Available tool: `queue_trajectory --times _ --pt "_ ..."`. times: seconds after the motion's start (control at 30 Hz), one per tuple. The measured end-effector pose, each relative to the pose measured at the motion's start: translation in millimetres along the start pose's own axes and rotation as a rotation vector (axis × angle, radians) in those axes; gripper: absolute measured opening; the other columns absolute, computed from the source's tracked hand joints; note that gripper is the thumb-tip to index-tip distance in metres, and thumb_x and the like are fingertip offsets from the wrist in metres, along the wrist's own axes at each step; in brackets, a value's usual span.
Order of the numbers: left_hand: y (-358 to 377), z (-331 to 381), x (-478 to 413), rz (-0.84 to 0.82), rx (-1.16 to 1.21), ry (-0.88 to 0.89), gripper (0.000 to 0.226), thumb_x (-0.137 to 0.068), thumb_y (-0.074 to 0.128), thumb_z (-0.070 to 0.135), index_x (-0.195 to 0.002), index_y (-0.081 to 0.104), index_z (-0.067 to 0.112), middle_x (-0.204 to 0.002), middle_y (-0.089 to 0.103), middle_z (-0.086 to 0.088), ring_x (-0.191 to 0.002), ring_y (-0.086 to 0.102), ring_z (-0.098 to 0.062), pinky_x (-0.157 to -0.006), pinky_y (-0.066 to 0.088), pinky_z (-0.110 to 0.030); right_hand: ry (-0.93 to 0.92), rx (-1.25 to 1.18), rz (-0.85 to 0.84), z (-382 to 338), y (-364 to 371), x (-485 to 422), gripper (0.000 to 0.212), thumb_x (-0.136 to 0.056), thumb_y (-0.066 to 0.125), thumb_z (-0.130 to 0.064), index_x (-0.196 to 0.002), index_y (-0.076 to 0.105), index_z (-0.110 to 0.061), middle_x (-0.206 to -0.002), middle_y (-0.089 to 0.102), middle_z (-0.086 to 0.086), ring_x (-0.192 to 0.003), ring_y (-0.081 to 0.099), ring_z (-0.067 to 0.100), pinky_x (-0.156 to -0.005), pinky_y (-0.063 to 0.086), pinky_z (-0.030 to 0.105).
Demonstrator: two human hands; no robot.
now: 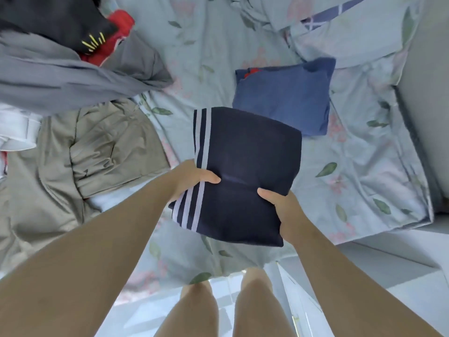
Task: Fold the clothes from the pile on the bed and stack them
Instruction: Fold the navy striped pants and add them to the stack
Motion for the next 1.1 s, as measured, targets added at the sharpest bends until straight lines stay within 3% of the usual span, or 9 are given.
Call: queue_trajectory --times 0.07,0.4,0.53,0.6,0.67,0.77,0.87,0.97,1.1 --pt "14.2 52.5 -2.1 0.012 -0.099 0.088 0.025 -0.079 0.07 0.008 -0.1 0.065 0.022 -0.095 0.072 -0.001 -0.085 0.069 -0.019 -0.068 0.052 -0.029 -0.057 -0.123 0.015 -21.8 -15.7 -1.6 0.034 -0.084 0.067 -0.016 -0.117 0.061 -0.022 -0.109 0.07 -0.003 -0.103 0.065 0.022 -0.09 0.052 0.039" --pt "39.5 273.2 -27.2 0.305 -0.388 0.442 0.042 -0.074 0.078 0.029 -0.111 0.061 0.021 -0.103 0.066 0.005 -0.091 0.062 -0.014 -0.08 0.048 -0.029 -0.295 -0.494 -0.034 -167.5 -50.1 -63.1 0.053 -0.074 0.069 -0.029 -0.126 0.056 -0.026 -0.123 0.064 -0.005 -0.112 0.062 0.021 -0.099 0.047 0.043" --pt "26.6 313.1 -48.8 0.471 -0.381 0.522 0.066 -0.071 0.078 0.037 -0.129 0.048 0.024 -0.116 0.057 0.004 -0.105 0.058 -0.017 -0.095 0.047 -0.034 -0.287 -0.699 -0.092 -192.2 -46.8 -94.3 0.047 -0.08 0.067 -0.029 -0.126 0.056 -0.028 -0.128 0.061 -0.004 -0.115 0.06 0.02 -0.098 0.048 0.043" --pt "18.7 299.7 -70.5 0.612 -0.384 0.462 0.086 -0.067 0.078 0.043 -0.139 0.035 0.025 -0.134 0.046 0.0 -0.12 0.049 -0.022 -0.102 0.041 -0.042 -0.186 -0.767 -0.152 -181.9 -34.8 -110.0 0.033 -0.089 0.062 -0.025 -0.121 0.055 -0.028 -0.115 0.067 -0.006 -0.1 0.067 0.014 -0.084 0.054 0.036" --pt "17.2 262.0 -95.2 0.669 -0.363 0.327 0.092 -0.072 0.076 0.041 -0.146 0.024 0.021 -0.146 0.035 -0.006 -0.13 0.04 -0.028 -0.106 0.036 -0.044 0.018 -0.514 -0.179 -159.2 -21.2 -118.8 0.027 -0.095 0.056 -0.023 -0.121 0.049 -0.021 -0.095 0.065 -0.003 -0.083 0.066 0.009 -0.068 0.05 0.027" --pt "32.0 190.2 -128.9 0.55 -0.192 0.082 0.09 -0.083 0.069 0.035 -0.15 0.013 0.014 -0.148 0.03 -0.013 -0.13 0.04 -0.032 -0.091 0.039 -0.037 0.302 0.006 -0.139 -118.5 -24.9 -129.2 0.03 -0.095 0.054 -0.029 -0.12 0.049 -0.014 -0.105 0.058 0.009 -0.094 0.058 0.02 -0.076 0.043 0.033" --pt "46.8 154.1 -150.9 0.509 -0.039 -0.042 0.084 -0.087 0.065 0.036 -0.149 0.014 0.014 -0.145 0.036 -0.01 -0.124 0.045 -0.031 -0.083 0.037 -0.034 0.05 0.097 0.303 -127.6 -69.3 -147.2 0.012 -0.091 0.053 -0.015 -0.097 0.047 -0.008 -0.078 0.048 0.002 -0.076 0.047 0.023 -0.063 0.037 0.027" --pt "50.9 145.7 -172.4 0.472 0.095 -0.013 0.067 -0.084 0.067 0.037 -0.137 0.033 0.013 -0.132 0.051 -0.005 -0.11 0.054 -0.027 -0.089 0.046 -0.036 -0.223 0.258 0.611 -165.4 -101.9 -149.0 0.02 -0.085 0.053 -0.01 -0.104 0.048 -0.008 -0.099 0.055 0.008 -0.087 0.051 0.026 -0.067 0.04 0.032" --pt "35.0 143.4 -187.8 0.536 -0.096 -0.008 0.067 -0.07 0.072 0.05 -0.123 0.048 0.017 -0.119 0.058 -0.005 -0.11 0.055 -0.028 -0.093 0.049 -0.044 -0.27 0.603 0.747 -191.8 -109.3 -154.4 0.04 -0.083 0.057 -0.016 -0.122 0.047 -0.015 -0.12 0.047 0.012 -0.108 0.047 0.032 -0.088 0.038 0.039"
Point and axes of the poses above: each hand's wrist, its own x-axis away from the middle knuckle, its own y-axis out of the palm, z = x × y, the point moved 5 cm from there along -x, towards the middle knuckle
